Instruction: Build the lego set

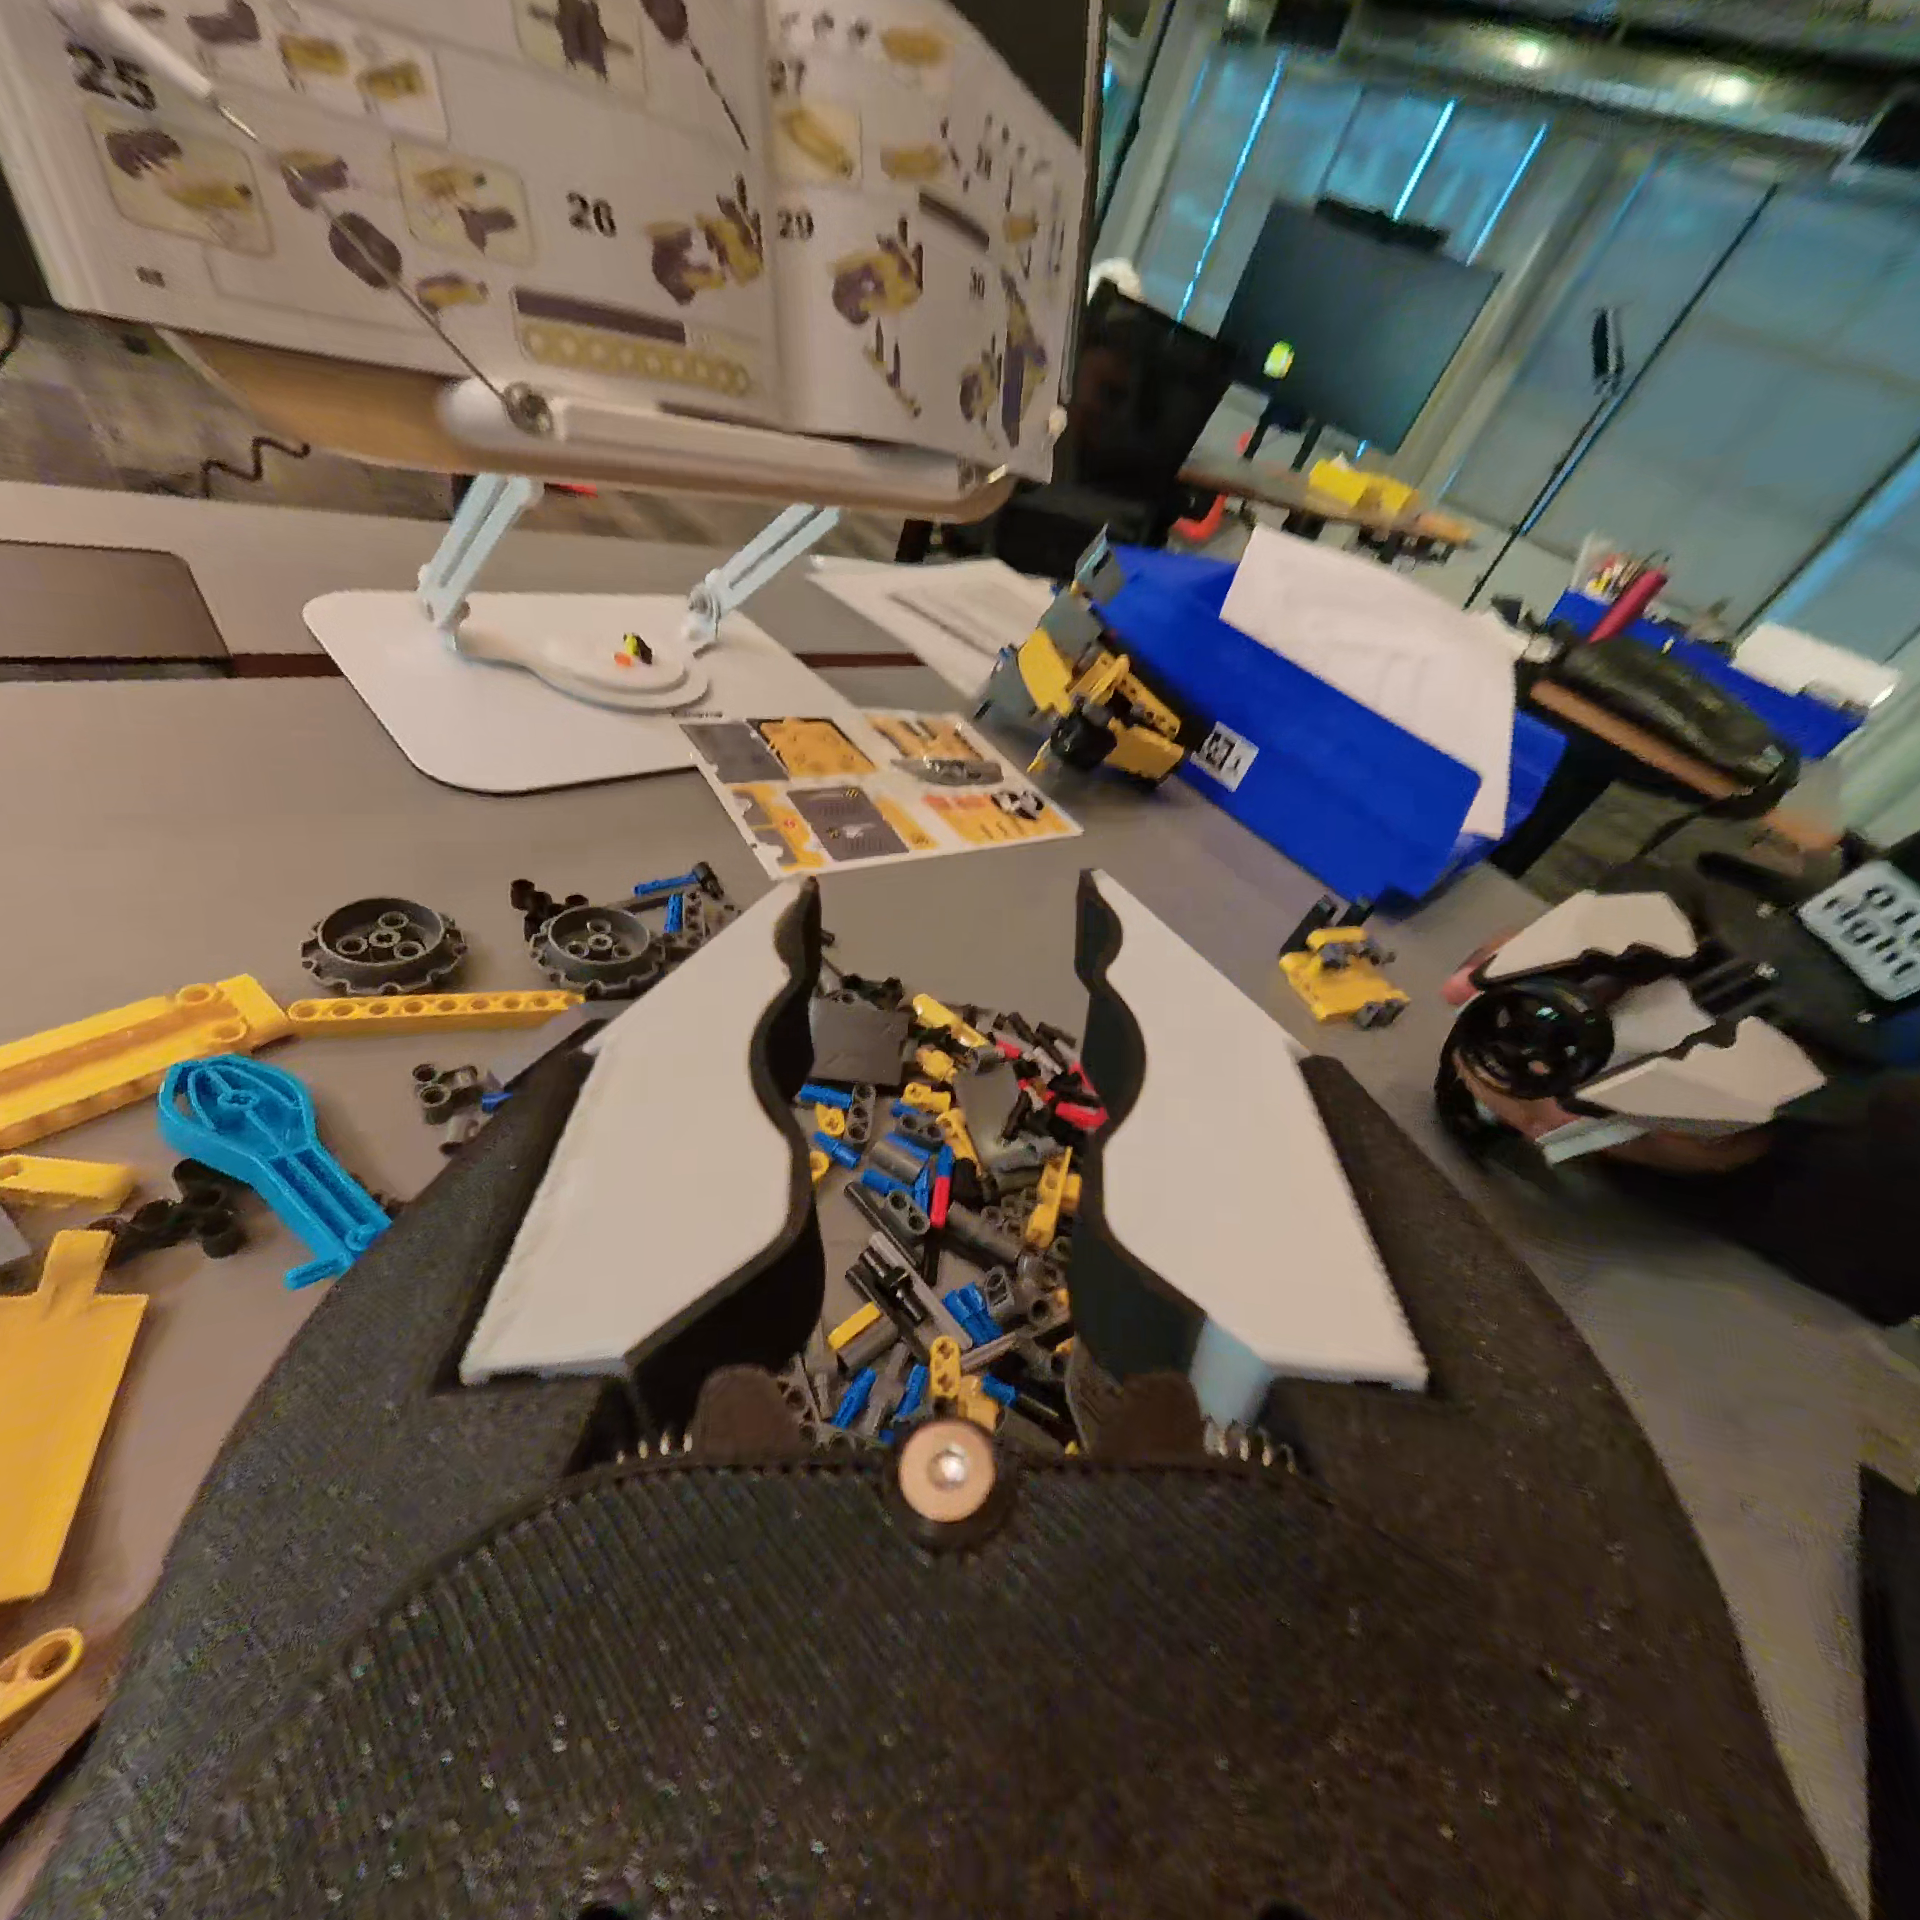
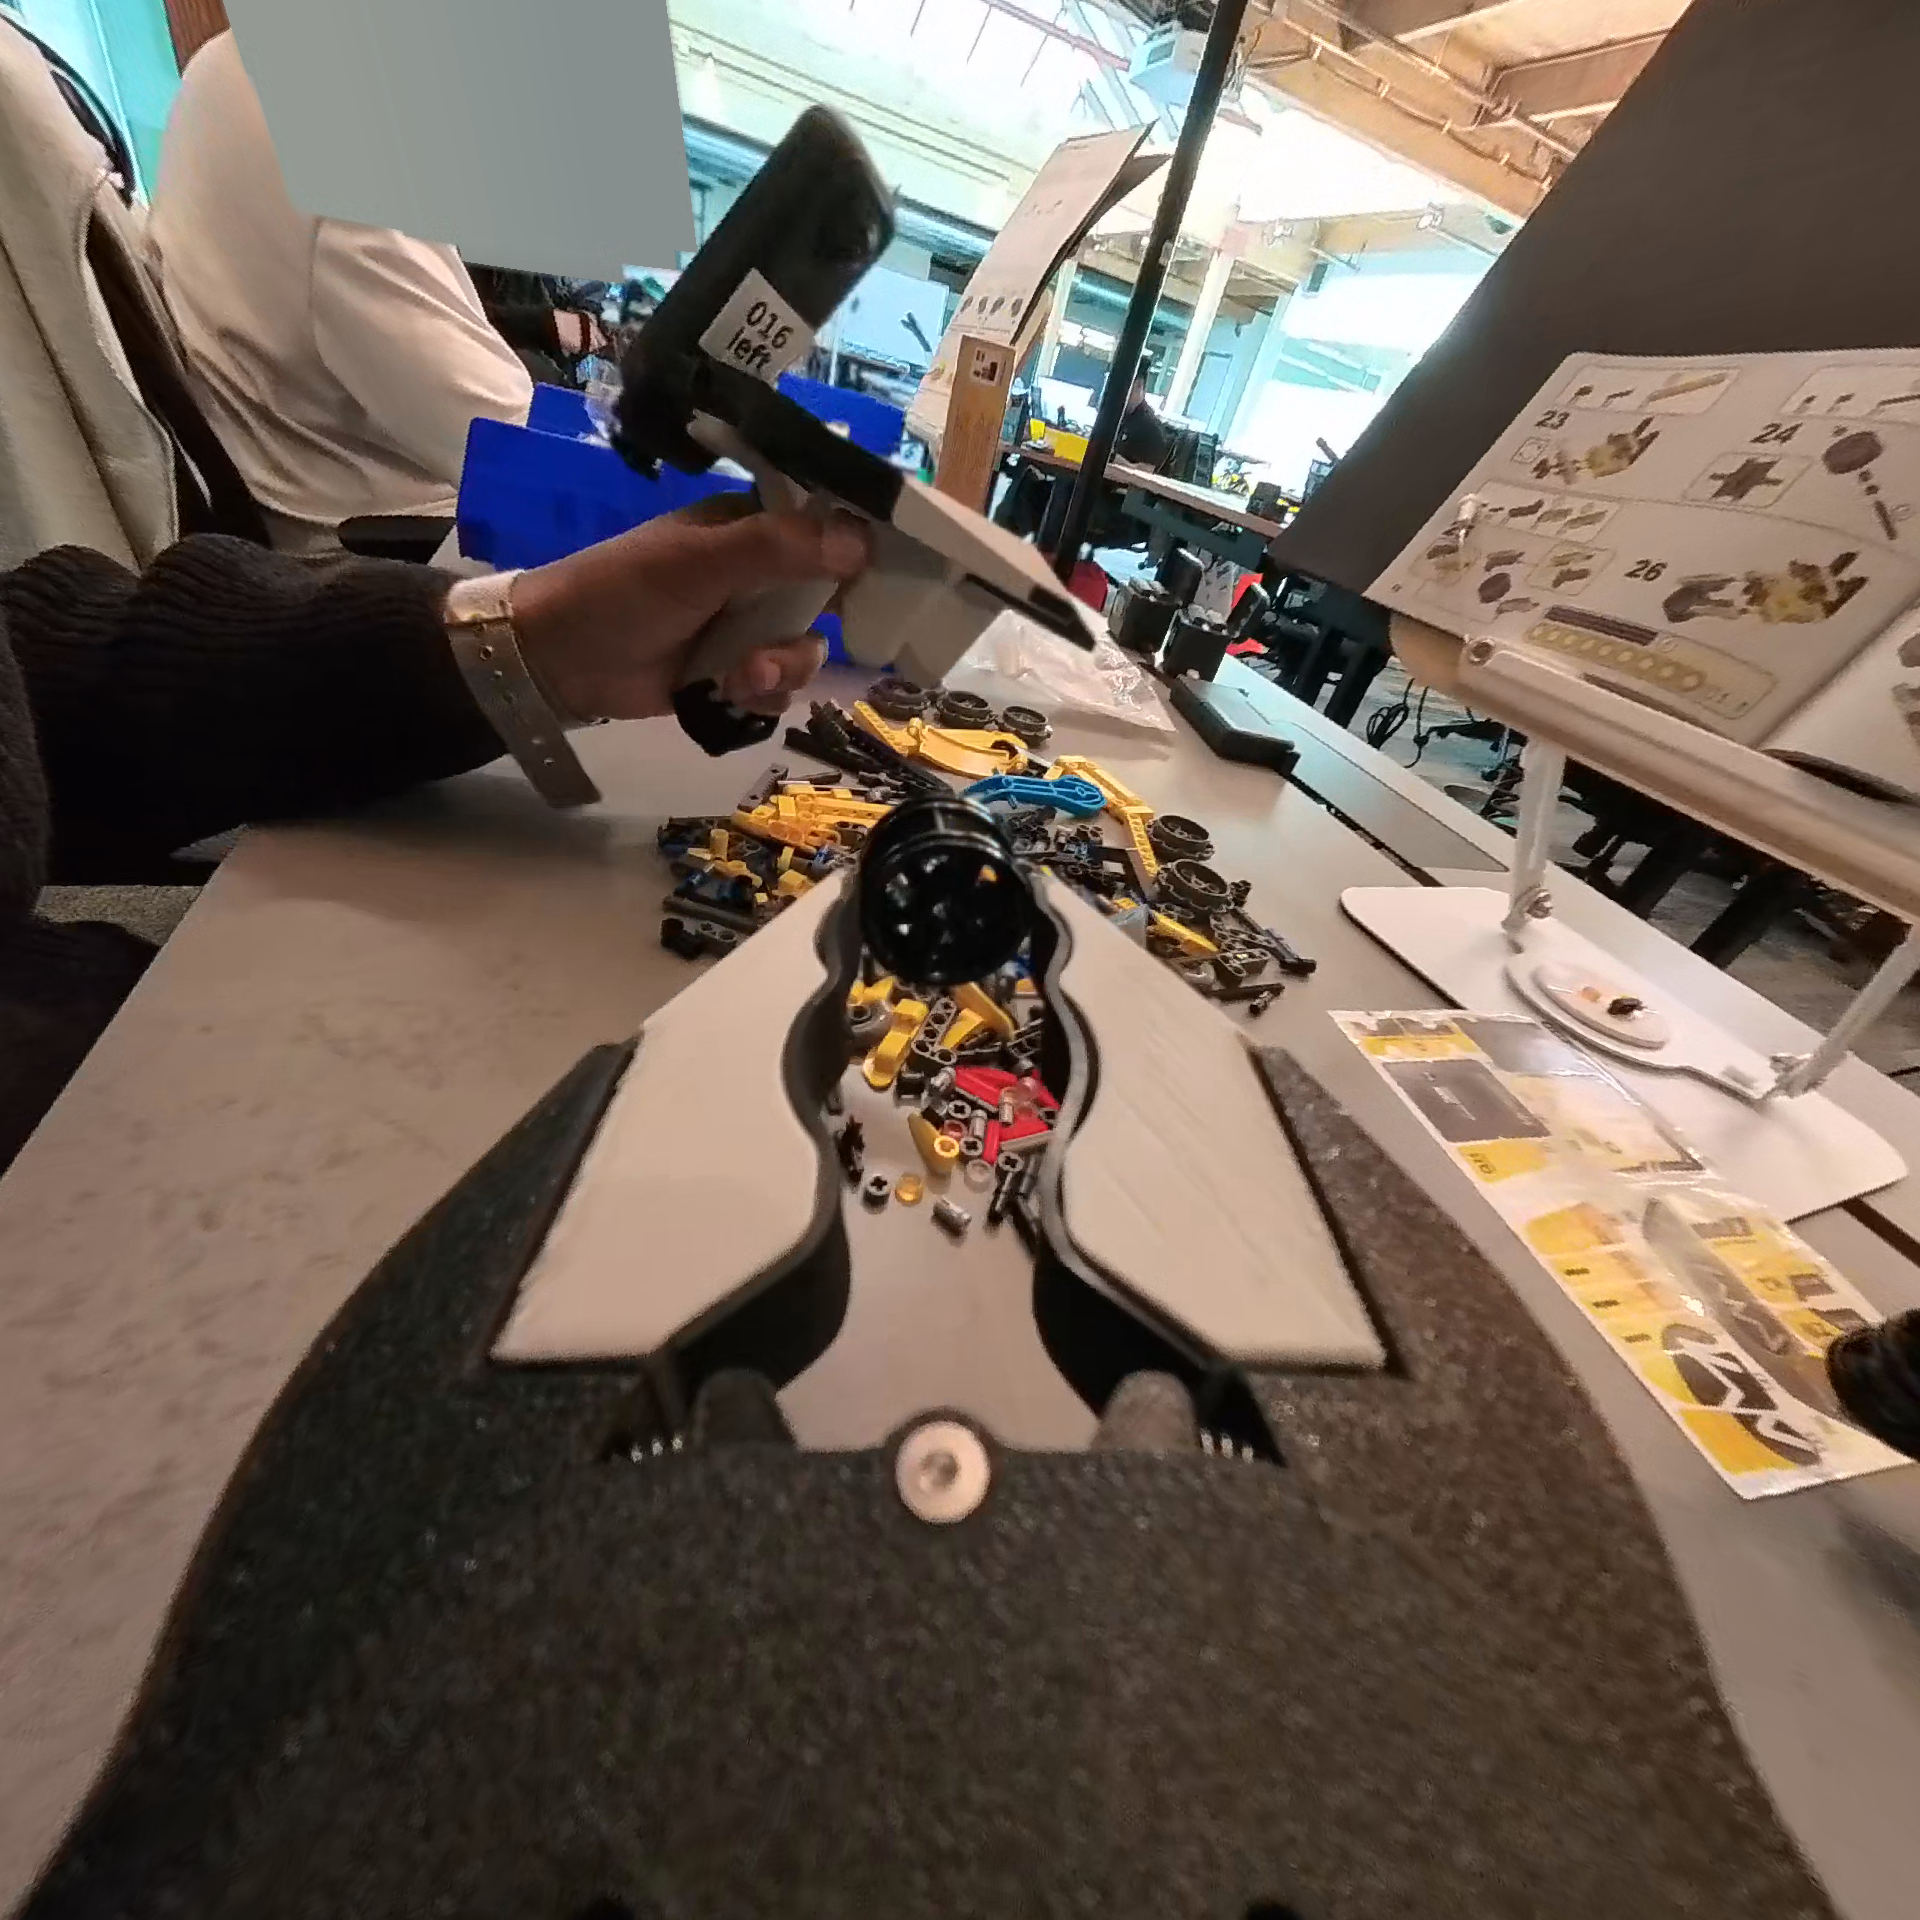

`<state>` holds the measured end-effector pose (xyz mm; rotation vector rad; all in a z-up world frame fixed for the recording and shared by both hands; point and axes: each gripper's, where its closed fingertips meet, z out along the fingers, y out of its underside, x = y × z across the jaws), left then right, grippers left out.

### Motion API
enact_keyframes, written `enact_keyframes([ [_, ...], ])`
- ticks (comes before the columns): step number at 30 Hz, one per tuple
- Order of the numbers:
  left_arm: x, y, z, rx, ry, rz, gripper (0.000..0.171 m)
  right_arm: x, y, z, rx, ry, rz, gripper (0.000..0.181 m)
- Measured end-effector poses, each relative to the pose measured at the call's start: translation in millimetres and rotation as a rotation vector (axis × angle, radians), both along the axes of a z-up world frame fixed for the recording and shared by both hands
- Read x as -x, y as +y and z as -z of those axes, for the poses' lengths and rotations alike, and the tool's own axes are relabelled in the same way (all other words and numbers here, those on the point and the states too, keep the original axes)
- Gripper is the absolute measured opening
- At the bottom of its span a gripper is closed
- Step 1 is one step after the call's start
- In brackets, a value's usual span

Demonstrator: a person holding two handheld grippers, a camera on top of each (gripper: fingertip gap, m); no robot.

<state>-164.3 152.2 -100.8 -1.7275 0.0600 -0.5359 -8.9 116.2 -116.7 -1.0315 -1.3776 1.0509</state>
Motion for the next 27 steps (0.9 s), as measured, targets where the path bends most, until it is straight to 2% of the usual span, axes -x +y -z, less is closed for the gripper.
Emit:
enact_keyframes([
  [5, -11.1, 9.8, 29.3, 0.111, 0.15, 0.017, 0.036, 0.9, -20.0, 29.8, -0.03, -0.224, -0.126, 0.032],
  [8, -23.1, 13.5, 38.7, 0.161, 0.128, 0.063, 0.037, -7.9, -26.2, 55.4, -0.057, -0.402, -0.168, 0.032],
  [12, -55.7, 11.4, 38.1, 0.164, 0.057, 0.205, 0.043, -21.4, -27.8, 80.2, -0.023, -0.546, -0.194, 0.032],
  [16, -80.8, 7.2, 50.6, 0.195, 0.124, 0.296, 0.045, -36.3, -30.8, 105.9, 0.068, -0.739, -0.224, 0.032],
  [21, -112.8, -6.9, 37.1, 0.134, 0.102, 0.399, 0.05, -44.9, -28.2, 104.8, 0.159, -0.753, -0.234, 0.033],
  [23, -126.4, -15.0, 30.2, 0.108, 0.101, 0.445, 0.052, -46.8, -28.2, 104.3, 0.169, -0.753, -0.24, 0.038],
  [27, -156.2, -33.9, 31.8, 0.108, 0.186, 0.557, 0.053, -50.9, -25.0, 104.8, 0.15, -0.754, -0.226, 0.047],
])
